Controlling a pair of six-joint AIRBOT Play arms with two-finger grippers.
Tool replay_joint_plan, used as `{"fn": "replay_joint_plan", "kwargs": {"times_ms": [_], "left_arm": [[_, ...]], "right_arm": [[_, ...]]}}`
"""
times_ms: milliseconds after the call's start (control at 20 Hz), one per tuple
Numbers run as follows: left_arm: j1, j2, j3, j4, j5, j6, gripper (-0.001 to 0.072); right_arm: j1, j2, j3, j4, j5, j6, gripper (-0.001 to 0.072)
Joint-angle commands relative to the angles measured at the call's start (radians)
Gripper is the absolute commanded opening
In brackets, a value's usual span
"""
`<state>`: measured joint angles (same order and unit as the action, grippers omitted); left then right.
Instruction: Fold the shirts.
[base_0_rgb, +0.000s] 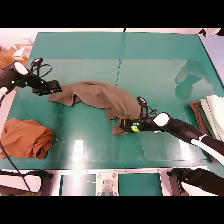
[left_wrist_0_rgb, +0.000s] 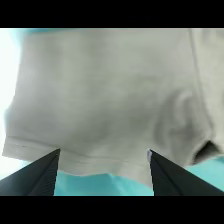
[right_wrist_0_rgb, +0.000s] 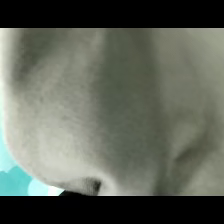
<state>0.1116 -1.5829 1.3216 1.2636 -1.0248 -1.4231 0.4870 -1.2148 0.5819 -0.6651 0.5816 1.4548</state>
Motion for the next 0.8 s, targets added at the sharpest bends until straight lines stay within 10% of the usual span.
{"fn": "replay_joint_plan", "kwargs": {"times_ms": [0,400,750], "left_arm": [[0.0,-0.001,0.0,0.07,0.023,0.003,0.063],[0.0,-0.044,-0.001,0.022,0.062,-0.001,0.063],[-0.019,-0.127,-0.003,-0.273,-0.027,0.135,0.0628]], "right_arm": [[-0.087,-0.014,0.041,-0.087,0.143,-0.023,0.0015],[-0.684,0.029,0.071,-0.285,0.373,-0.093,0.0015],[-0.689,0.029,0.071,-0.224,0.378,-0.132,0.0015]]}}
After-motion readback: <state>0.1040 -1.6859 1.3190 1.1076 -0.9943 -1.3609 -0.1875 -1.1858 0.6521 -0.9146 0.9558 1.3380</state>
